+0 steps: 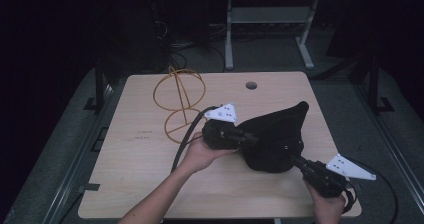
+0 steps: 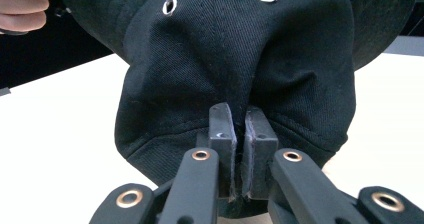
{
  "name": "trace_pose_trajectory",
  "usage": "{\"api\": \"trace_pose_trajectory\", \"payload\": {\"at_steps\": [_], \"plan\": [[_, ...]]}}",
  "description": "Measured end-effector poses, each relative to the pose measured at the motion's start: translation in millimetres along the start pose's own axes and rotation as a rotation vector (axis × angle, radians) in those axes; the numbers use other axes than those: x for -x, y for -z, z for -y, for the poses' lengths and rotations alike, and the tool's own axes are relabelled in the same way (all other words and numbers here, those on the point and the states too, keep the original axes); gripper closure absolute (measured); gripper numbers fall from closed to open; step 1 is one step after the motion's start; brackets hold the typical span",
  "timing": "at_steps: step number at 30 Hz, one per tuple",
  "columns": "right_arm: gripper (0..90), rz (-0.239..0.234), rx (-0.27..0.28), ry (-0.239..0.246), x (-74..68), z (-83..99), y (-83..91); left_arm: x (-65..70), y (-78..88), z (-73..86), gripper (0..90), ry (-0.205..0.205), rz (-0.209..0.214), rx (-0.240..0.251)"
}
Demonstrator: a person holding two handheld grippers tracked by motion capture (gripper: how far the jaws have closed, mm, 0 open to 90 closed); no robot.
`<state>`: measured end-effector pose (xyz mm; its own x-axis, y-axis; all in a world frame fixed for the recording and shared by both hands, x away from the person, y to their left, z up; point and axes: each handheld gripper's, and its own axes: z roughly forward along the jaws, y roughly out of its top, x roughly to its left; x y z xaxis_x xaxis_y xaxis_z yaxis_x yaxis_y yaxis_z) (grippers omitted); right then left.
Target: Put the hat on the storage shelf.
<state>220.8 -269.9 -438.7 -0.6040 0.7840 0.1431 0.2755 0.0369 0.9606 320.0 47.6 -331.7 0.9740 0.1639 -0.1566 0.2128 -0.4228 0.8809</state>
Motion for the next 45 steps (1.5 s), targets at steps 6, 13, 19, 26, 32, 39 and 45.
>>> {"api": "trace_pose_trajectory", "payload": {"at_steps": [6,13,19,26,32,39,45], "plan": [[85.3,-0.003,-0.001,0.05,-5.5,-6.4,2.8,3.9,7.3,1.4,81.4,-0.043,-0.047,-0.036],[85.5,-0.011,0.01,0.081,-8.7,-14.2,6.1,7.7,18.6,1.9,73.3,-0.072,-0.114,-0.054],[85.6,-0.015,0.016,0.102,-8.6,-20.7,10.7,12.3,27.2,3.7,67.0,-0.106,-0.174,-0.065],[85.7,0.001,0.034,0.101,-4.0,-32.9,21.3,15.5,39.5,11.3,60.0,-0.122,-0.21,-0.087],[85.8,0.02,0.04,0.134,-4.0,-53.6,32.8,16.1,50.7,25.8,56.2,-0.116,-0.241,-0.096],[86.1,0.017,0.039,0.171,-5.6,-71.3,36.7,20.1,61.4,52.7,54.1,-0.109,-0.277,-0.104],[86.1,0.015,0.043,0.202,-8.5,-84.9,35.9,20.2,66.1,69.3,53.5,-0.096,-0.292,-0.109]]}}
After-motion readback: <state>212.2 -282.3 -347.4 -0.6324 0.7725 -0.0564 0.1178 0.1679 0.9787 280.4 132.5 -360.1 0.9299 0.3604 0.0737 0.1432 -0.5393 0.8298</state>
